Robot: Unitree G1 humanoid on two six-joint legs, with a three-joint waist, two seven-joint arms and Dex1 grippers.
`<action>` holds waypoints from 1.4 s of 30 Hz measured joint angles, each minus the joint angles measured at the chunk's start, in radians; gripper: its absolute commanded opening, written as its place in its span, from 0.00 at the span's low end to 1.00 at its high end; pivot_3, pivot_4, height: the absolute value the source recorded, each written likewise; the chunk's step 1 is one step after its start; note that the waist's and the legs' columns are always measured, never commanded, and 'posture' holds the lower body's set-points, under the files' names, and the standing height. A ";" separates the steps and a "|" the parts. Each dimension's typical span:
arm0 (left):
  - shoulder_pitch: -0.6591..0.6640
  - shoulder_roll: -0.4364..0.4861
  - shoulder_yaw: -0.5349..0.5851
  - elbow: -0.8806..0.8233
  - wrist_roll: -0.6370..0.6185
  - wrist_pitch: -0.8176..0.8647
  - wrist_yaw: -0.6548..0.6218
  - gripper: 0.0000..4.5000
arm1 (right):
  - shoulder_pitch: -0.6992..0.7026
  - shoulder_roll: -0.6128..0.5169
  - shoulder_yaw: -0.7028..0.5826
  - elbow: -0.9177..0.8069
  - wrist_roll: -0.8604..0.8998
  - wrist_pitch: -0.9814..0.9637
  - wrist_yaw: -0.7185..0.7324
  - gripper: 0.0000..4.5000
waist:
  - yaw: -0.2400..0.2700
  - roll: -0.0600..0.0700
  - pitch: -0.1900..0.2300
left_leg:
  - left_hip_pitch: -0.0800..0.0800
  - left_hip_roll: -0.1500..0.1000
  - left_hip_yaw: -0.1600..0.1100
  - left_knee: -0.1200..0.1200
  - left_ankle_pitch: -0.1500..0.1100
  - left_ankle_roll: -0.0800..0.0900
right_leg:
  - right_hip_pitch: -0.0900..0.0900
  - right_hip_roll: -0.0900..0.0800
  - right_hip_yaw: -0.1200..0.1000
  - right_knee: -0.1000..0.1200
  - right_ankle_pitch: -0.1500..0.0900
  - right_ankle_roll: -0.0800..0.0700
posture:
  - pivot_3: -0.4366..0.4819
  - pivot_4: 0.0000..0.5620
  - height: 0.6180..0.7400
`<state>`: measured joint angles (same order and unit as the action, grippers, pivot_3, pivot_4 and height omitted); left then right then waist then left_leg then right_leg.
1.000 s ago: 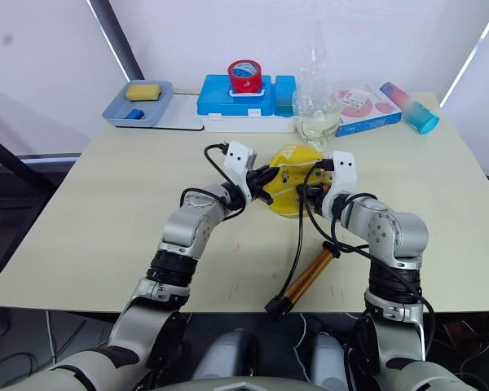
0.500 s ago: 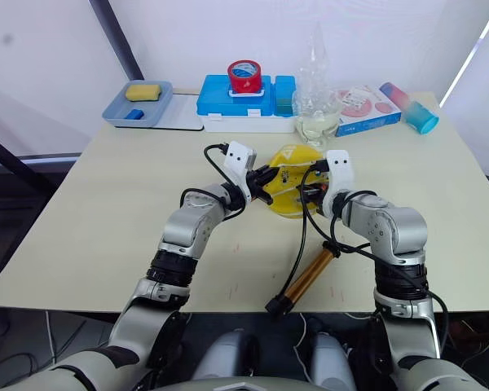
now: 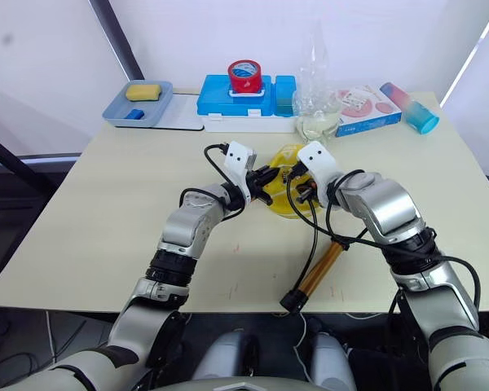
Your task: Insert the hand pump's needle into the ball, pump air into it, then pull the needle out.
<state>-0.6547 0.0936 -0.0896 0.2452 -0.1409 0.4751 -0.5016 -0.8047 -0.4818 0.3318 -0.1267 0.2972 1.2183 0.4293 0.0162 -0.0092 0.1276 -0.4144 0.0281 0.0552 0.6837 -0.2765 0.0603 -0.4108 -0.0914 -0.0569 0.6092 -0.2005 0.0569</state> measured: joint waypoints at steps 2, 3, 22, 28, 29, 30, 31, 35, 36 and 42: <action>-0.002 0.000 0.000 0.002 0.000 0.002 0.000 0.00 | -0.025 -0.007 0.032 0.022 -0.016 -0.001 0.020 0.06 | 0.000 0.000 0.000 | 0.000 0.000 0.000 0.000 0.000 0.000 | 0.000 0.000 0.000 0.000 0.000 0.000 | 0.48 0.27 0.97; -0.004 -0.001 0.000 0.003 0.000 0.005 0.000 0.00 | -0.043 -0.011 0.053 0.039 -0.026 -0.004 0.033 0.06 | 0.000 0.000 0.000 | 0.000 0.000 0.000 0.000 0.000 0.000 | 0.000 0.000 0.000 0.000 0.000 0.000 | 0.48 0.27 0.97; -0.007 0.009 0.003 0.030 0.002 0.018 0.016 0.00 | -0.100 0.071 0.130 0.279 -0.171 -0.143 0.129 0.06 | -0.011 -0.002 -0.007 | 0.016 0.009 0.003 0.000 0.000 -0.001 | 0.011 0.001 0.000 0.000 0.000 -0.001 | 0.48 0.27 0.97; -0.003 0.014 0.003 0.029 0.002 0.021 0.017 0.00 | -0.100 0.119 0.115 0.343 -0.209 -0.169 0.128 0.06 | -0.020 -0.001 -0.015 | 0.016 0.009 0.003 0.000 -0.002 -0.003 | 0.010 -0.001 0.000 0.000 0.000 -0.001 | 0.48 0.27 0.97; -0.002 0.014 0.003 0.029 0.002 0.021 0.017 0.00 | -0.100 0.124 0.113 0.350 -0.214 -0.173 0.128 0.06 | -0.021 0.000 -0.016 | 0.016 0.009 0.003 0.000 -0.002 -0.003 | 0.010 -0.001 0.000 0.000 0.000 -0.001 | 0.48 0.27 0.97; -0.001 0.015 0.003 0.029 0.002 0.021 0.017 0.00 | -0.099 0.131 0.110 0.358 -0.219 -0.176 0.128 0.06 | -0.022 0.000 -0.017 | 0.016 0.009 0.003 0.000 -0.002 -0.004 | 0.010 -0.002 0.000 0.000 0.000 -0.001 | 0.48 0.27 0.97; 0.000 0.015 0.003 0.029 0.002 0.021 0.018 0.00 | -0.099 0.139 0.102 0.367 -0.223 -0.177 0.126 0.06 | -0.024 0.001 -0.018 | 0.016 0.009 0.003 0.000 -0.002 -0.004 | 0.010 -0.004 0.000 0.000 0.000 -0.001 | 0.48 0.27 0.97; 0.002 0.017 0.004 0.031 0.003 0.021 0.020 0.00 | -0.096 0.170 0.080 0.397 -0.232 -0.181 0.112 0.06 | -0.027 0.001 -0.024 | 0.016 0.009 0.002 -0.001 -0.003 -0.005 | 0.010 -0.006 0.000 0.000 0.000 -0.001 | 0.48 0.27 0.97; 0.003 0.017 0.004 0.032 0.003 0.022 0.021 0.00 | -0.095 0.174 0.078 0.400 -0.236 -0.183 0.110 0.06 | -0.028 0.001 -0.024 | 0.016 0.009 0.002 -0.001 -0.003 -0.005 | 0.010 -0.006 0.000 0.000 0.000 -0.001 | 0.48 0.27 0.97; 0.006 0.018 0.004 0.032 0.004 0.028 0.023 0.00 | -0.068 0.213 0.021 0.403 -0.246 -0.180 0.086 0.06 | -0.029 0.001 -0.028 | 0.016 0.009 0.002 -0.003 -0.003 -0.006 | 0.010 -0.007 0.000 -0.001 0.000 -0.002 | 0.48 0.27 0.97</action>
<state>-0.6491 0.1113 -0.0857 0.2769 -0.1366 0.5035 -0.4783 -0.8723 -0.2687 0.3531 0.2764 0.0514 1.0383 0.5156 -0.0131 -0.0080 0.1000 -0.3980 0.0369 0.0574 0.6812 -0.2796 0.0545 -0.4005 -0.0980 -0.0570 0.6087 -0.2006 0.0550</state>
